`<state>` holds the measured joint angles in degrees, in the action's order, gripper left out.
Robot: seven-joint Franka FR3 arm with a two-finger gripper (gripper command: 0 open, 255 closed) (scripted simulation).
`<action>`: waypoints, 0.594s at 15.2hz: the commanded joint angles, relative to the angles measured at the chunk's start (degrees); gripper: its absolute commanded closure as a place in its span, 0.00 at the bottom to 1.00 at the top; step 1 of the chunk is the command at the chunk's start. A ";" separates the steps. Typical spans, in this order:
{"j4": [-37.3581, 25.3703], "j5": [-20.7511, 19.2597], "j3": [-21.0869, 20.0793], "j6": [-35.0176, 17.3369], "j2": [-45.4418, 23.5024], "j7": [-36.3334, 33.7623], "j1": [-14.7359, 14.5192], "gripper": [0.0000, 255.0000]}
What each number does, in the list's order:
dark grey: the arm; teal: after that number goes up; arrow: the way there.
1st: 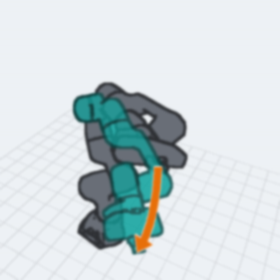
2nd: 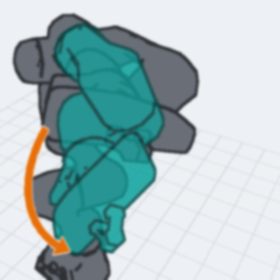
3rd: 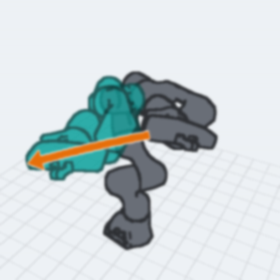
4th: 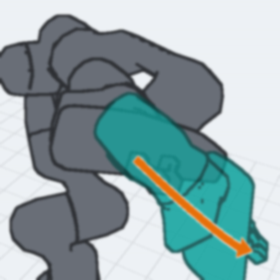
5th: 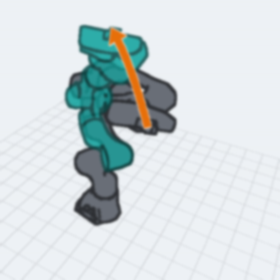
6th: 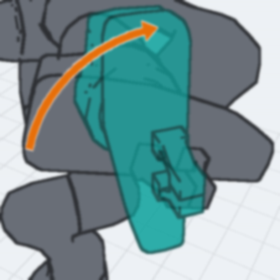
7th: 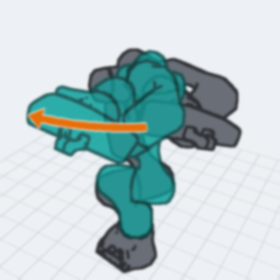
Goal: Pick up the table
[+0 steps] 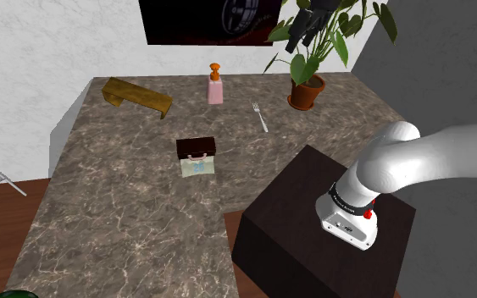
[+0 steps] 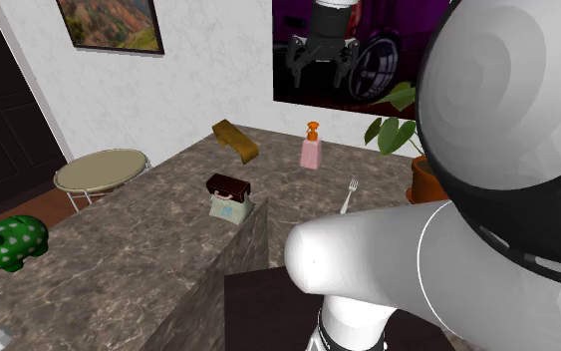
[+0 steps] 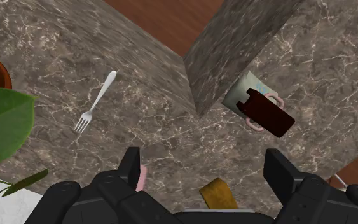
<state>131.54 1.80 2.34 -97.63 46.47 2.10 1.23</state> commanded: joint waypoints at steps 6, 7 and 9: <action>3.46 -0.97 -1.41 -7.97 -5.66 5.45 -3.33 0.00; 4.03 -1.19 -1.71 -9.56 -6.92 6.50 -3.96 0.00; 5.06 -1.66 -2.32 -12.74 -9.53 8.56 -5.19 0.00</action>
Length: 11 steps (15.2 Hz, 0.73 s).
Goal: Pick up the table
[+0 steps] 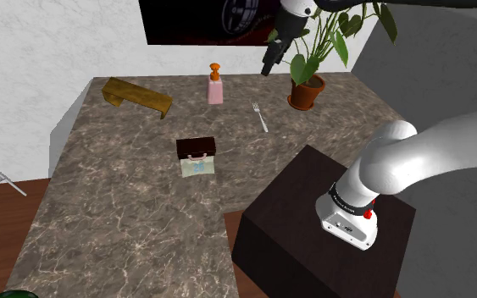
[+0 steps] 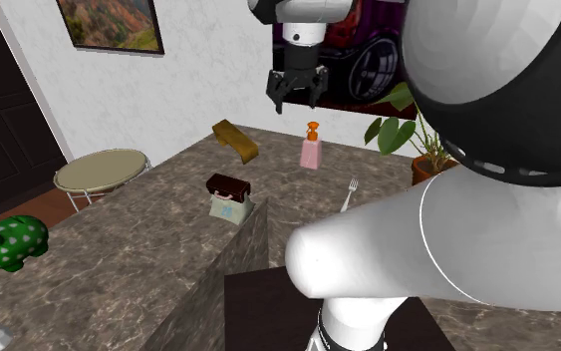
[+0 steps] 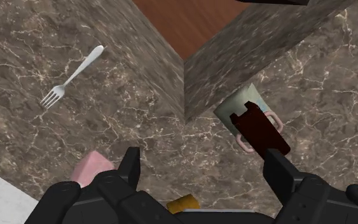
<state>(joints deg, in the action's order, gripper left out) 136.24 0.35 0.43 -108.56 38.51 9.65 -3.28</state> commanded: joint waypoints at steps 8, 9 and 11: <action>3.00 -2.82 -3.17 -14.32 -13.36 8.43 -4.93 0.00; 3.18 -3.28 -3.55 -15.84 -14.97 9.23 -5.38 0.00; 3.42 -4.31 -4.36 -18.87 -18.25 10.74 -6.20 0.00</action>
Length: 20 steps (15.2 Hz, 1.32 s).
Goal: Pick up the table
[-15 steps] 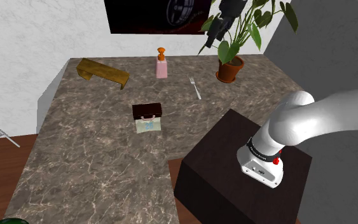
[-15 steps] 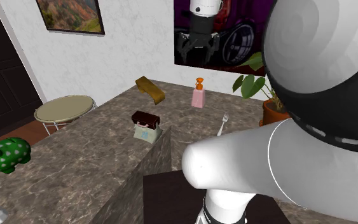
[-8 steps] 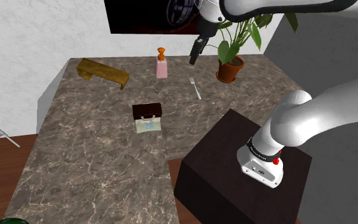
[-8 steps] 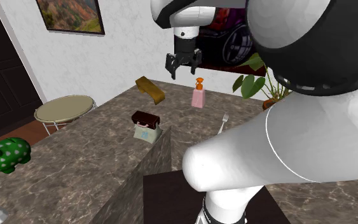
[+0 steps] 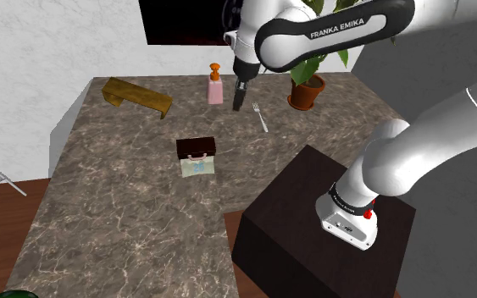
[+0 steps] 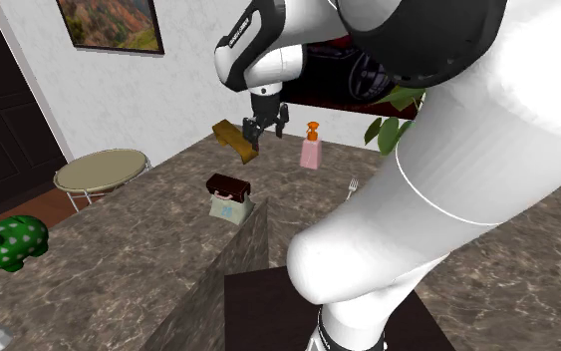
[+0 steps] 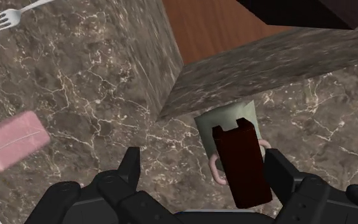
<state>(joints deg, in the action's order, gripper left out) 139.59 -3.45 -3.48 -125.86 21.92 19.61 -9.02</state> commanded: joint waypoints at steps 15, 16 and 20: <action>-0.73 -13.38 -5.12 -19.48 -24.05 3.80 -3.54 0.00; -0.60 -13.86 -5.06 -20.20 -24.70 3.36 -3.52 0.00; -0.26 -15.75 -4.74 -22.77 -27.10 1.67 -3.52 0.00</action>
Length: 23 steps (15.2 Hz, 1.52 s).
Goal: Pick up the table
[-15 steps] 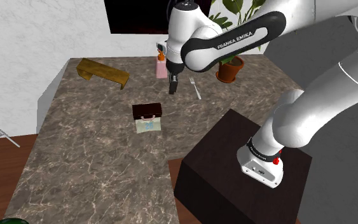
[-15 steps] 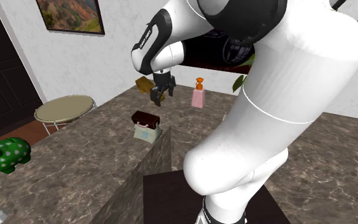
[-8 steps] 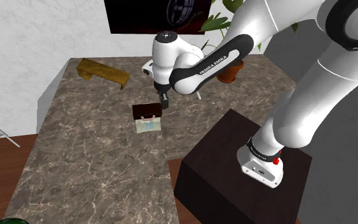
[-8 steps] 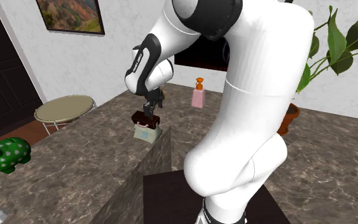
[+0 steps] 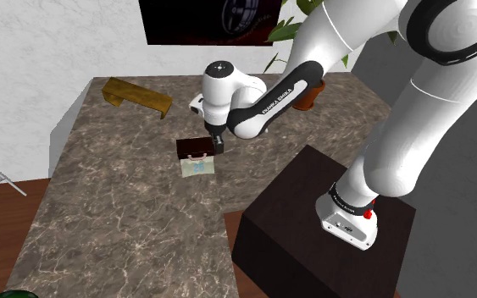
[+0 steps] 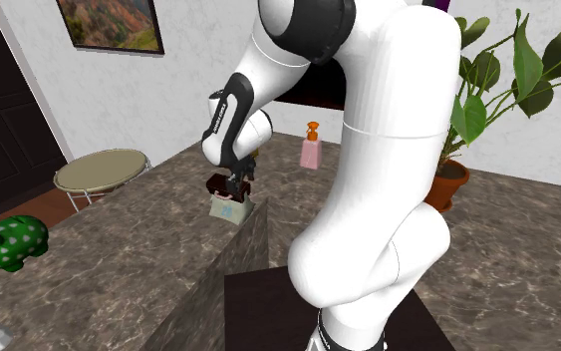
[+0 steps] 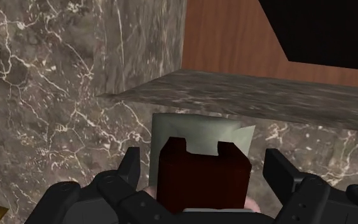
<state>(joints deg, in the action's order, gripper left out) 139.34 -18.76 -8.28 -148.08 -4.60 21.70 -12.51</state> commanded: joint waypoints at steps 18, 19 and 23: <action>-0.86 3.03 -0.48 4.54 4.00 2.71 -0.05 1.00; -1.04 3.45 -0.52 5.28 4.60 3.10 -0.08 1.00; -1.90 4.97 -0.60 8.29 6.91 4.54 -0.21 1.00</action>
<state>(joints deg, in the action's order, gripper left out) 137.83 -14.11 -8.84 -140.53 1.85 25.95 -12.68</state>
